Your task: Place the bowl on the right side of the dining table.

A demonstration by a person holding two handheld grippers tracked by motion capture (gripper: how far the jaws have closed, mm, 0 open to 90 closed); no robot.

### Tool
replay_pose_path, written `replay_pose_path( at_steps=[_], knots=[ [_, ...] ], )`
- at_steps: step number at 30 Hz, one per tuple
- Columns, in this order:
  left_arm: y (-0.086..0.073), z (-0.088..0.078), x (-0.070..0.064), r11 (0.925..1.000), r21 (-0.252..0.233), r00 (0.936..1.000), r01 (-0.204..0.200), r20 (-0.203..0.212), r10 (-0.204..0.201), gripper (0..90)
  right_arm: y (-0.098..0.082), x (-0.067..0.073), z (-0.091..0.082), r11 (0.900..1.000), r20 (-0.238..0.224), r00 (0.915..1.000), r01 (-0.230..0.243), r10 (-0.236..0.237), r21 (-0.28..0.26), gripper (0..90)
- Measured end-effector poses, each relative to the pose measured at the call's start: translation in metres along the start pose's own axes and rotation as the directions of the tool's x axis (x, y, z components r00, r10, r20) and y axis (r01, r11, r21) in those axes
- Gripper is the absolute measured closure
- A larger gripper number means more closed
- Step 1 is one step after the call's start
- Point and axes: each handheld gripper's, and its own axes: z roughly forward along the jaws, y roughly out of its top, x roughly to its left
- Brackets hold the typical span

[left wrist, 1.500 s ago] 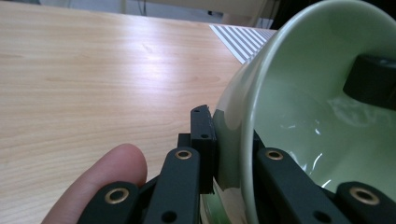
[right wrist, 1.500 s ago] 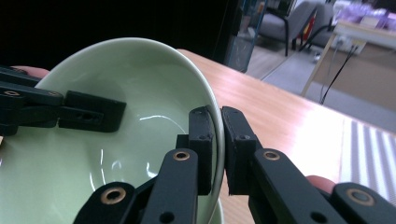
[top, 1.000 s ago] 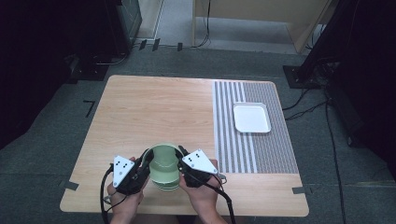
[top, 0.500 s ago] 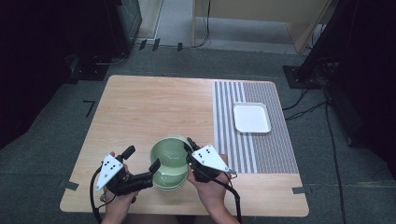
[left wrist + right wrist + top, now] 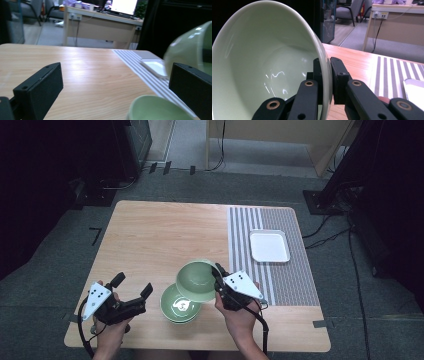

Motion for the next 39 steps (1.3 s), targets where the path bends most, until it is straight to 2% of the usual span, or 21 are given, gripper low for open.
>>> replay_pose_path(
  at_steps=[7, 8, 10, 11, 14, 15, 17, 19, 20, 21, 25, 26, 27, 28, 29, 32, 33, 35, 36, 37, 39],
  knots=[
    [-0.006, 0.002, 0.021, 0.9994, 0.035, 0.9965, -0.005, -0.083, 0.008, 0.0, 0.001, -0.010, -0.001, 1.000, -0.007, 0.9998, -0.017, 0.017, 0.012, 84.4],
    [-0.009, 0.003, 0.028, 0.9981, 0.059, 0.9926, -0.019, -0.119, 0.026, 0.0, 0.001, -0.012, -0.001, 1.000, -0.004, 0.9998, -0.021, 0.021, 0.010, 84.4],
    [-0.011, 0.005, 0.031, 0.9967, 0.076, 0.9901, -0.028, -0.135, 0.038, 0.0, 0.001, -0.015, -0.001, 1.000, 0.003, 0.9997, -0.025, 0.025, 0.010, 84.4],
    [-0.014, 0.009, 0.039, 0.9920, 0.125, 0.9848, -0.021, -0.168, 0.042, 0.0, 0.002, -0.017, -0.002, 1.000, 0.009, 0.9997, -0.024, 0.024, 0.007, 84.4],
    [-0.019, 0.013, 0.045, 0.9852, 0.171, 0.9794, -0.018, -0.195, 0.052, 0.0, 0.002, -0.022, -0.002, 0.999, 0.018, 0.9993, -0.032, 0.032, 0.009, 84.4],
    [-0.024, 0.016, 0.051, 0.9753, 0.219, 0.9717, -0.031, -0.222, 0.081, 0.0, 0.002, -0.024, -0.002, 0.999, 0.024, 0.9992, -0.032, 0.032, 0.010, 84.4],
    [-0.029, 0.020, 0.056, 0.9646, 0.261, 0.9674, -0.039, -0.232, 0.102, 0.0, 0.002, -0.027, -0.002, 0.999, 0.035, 0.9988, -0.036, 0.035, 0.014, 84.3],
    [-0.034, 0.023, 0.060, 0.9531, 0.298, 0.9576, -0.049, -0.257, 0.130, 0.0, 0.002, -0.031, -0.002, 0.999, 0.046, 0.9982, -0.039, 0.039, 0.013, 84.3],
    [-0.037, 0.025, 0.062, 0.9435, 0.326, 0.9508, -0.059, -0.270, 0.152, 0.0, 0.002, -0.032, -0.002, 0.999, 0.049, 0.9979, -0.044, 0.043, 0.015, 84.3],
    [-0.040, 0.026, 0.064, 0.9369, 0.344, 0.9479, -0.061, -0.274, 0.162, 0.0, 0.002, -0.034, -0.002, 0.999, 0.054, 0.9975, -0.046, 0.046, 0.015, 84.2],
    [-0.049, 0.031, 0.071, 0.9099, 0.412, 0.9431, -0.050, -0.281, 0.179, 0.0, 0.003, -0.040, -0.004, 0.999, 0.064, 0.9967, -0.051, 0.050, 0.012, 84.3],
    [-0.049, 0.031, 0.071, 0.9099, 0.412, 0.9431, -0.050, -0.281, 0.179, 0.0, 0.003, -0.041, -0.004, 0.998, 0.067, 0.9963, -0.054, 0.053, 0.012, 84.3],
    [-0.053, 0.034, 0.073, 0.8989, 0.436, 0.9400, -0.048, -0.285, 0.188, 0.0, 0.003, -0.043, -0.005, 0.999, 0.071, 0.9961, -0.052, 0.051, 0.010, 84.2],
    [-0.053, 0.034, 0.073, 0.8989, 0.436, 0.9400, -0.048, -0.285, 0.188, 0.0, 0.003, -0.043, -0.005, 0.999, 0.071, 0.9961, -0.052, 0.051, 0.010, 84.2],
    [-0.056, 0.035, 0.074, 0.8940, 0.445, 0.9401, -0.050, -0.281, 0.192, 0.0, 0.003, -0.046, -0.006, 0.998, 0.078, 0.9953, -0.059, 0.058, 0.010, 84.2],
    [-0.062, 0.038, 0.078, 0.8701, 0.491, 0.9410, -0.040, -0.274, 0.198, 0.0, 0.003, -0.049, -0.006, 0.998, 0.084, 0.9943, -0.065, 0.064, 0.008, 84.3],
    [-0.066, 0.040, 0.080, 0.8597, 0.510, 0.9385, -0.035, -0.279, 0.204, 0.0, 0.004, -0.052, -0.007, 0.998, 0.091, 0.9936, -0.068, 0.067, 0.003, 84.2],
    [-0.068, 0.042, 0.082, 0.8502, 0.525, 0.9365, -0.034, -0.280, 0.210, 0.0, 0.004, -0.056, -0.008, 0.997, 0.096, 0.9928, -0.073, 0.073, 0.001, 84.2],
    [-0.068, 0.042, 0.082, 0.8502, 0.525, 0.9365, -0.034, -0.280, 0.210, 0.0, 0.004, -0.056, -0.008, 0.997, 0.096, 0.9928, -0.073, 0.073, 0.001, 84.2],
    [-0.069, 0.043, 0.082, 0.8426, 0.538, 0.9343, -0.025, -0.287, 0.211, 0.0, 0.005, -0.059, -0.009, 0.997, 0.102, 0.9919, -0.075, 0.075, -0.002, 84.2],
    [-0.069, 0.044, 0.082, 0.8354, 0.549, 0.9328, -0.016, -0.292, 0.211, 0.0, 0.005, -0.063, -0.009, 0.996, 0.113, 0.9899, -0.086, 0.086, -0.005, 84.2]
  ],
)
